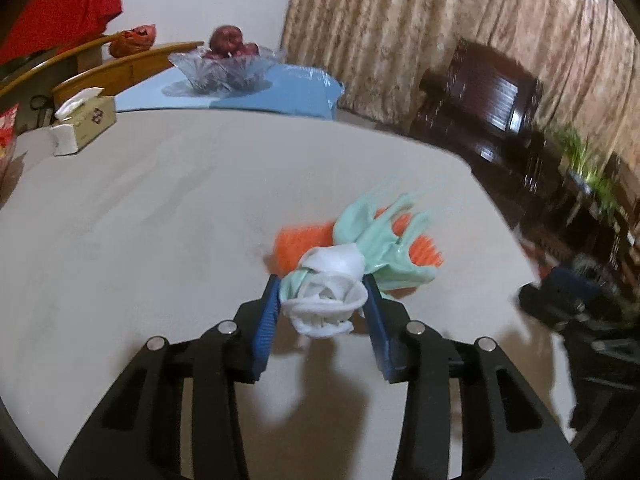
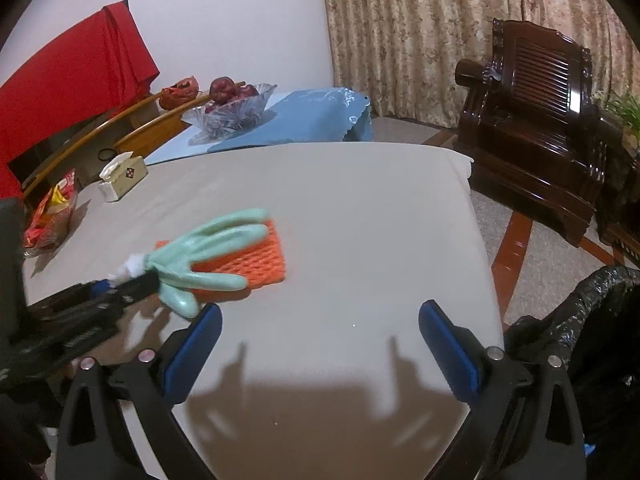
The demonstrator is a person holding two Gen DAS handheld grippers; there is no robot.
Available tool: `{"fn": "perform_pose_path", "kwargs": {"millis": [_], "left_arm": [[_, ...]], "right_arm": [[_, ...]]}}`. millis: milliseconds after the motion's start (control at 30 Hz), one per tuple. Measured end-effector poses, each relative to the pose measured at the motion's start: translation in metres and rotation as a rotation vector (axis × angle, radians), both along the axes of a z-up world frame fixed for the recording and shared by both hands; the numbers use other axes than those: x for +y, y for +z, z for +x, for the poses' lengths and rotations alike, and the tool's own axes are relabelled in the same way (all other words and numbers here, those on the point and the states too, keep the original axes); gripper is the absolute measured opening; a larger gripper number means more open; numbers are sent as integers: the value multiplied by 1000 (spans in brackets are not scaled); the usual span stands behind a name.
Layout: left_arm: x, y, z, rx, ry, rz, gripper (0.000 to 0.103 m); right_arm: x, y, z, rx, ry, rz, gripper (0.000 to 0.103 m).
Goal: Collect trash
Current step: 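Grasp the second green glove by its white cuff with the left tool, then grasp the orange mesh net with the right tool and lift it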
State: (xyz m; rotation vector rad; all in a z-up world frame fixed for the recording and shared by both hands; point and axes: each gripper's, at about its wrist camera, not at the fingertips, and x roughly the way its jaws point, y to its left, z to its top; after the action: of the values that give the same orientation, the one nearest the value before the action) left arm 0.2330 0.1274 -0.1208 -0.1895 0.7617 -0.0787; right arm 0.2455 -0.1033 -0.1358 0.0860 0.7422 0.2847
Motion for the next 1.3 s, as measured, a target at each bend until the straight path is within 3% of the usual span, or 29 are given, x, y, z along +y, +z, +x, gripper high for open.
{"fn": "perform_pose_path", "kwargs": {"millis": [233, 300, 600, 867, 1033, 1200, 1300], "left_arm": [[25, 22, -17, -68, 96, -51, 39], [32, 23, -19, -76, 128, -27, 39], [64, 20, -20, -70, 234, 42, 37], [75, 5, -17, -23, 234, 38, 35], [75, -4, -16, 10, 223, 23, 37], [76, -16, -6, 69, 212, 8, 44], [76, -24, 0, 106, 207, 3, 41]], "right_arm": [[22, 1, 13, -6, 34, 5, 97], [31, 1, 18, -7, 44, 6, 97], [79, -11, 47, 23, 85, -34, 97], [96, -29, 60, 100, 106, -62, 94], [100, -35, 62, 126, 126, -64, 81], [108, -32, 57, 107, 190, -64, 44], [112, -30, 53, 103, 211, -57, 32]]}}
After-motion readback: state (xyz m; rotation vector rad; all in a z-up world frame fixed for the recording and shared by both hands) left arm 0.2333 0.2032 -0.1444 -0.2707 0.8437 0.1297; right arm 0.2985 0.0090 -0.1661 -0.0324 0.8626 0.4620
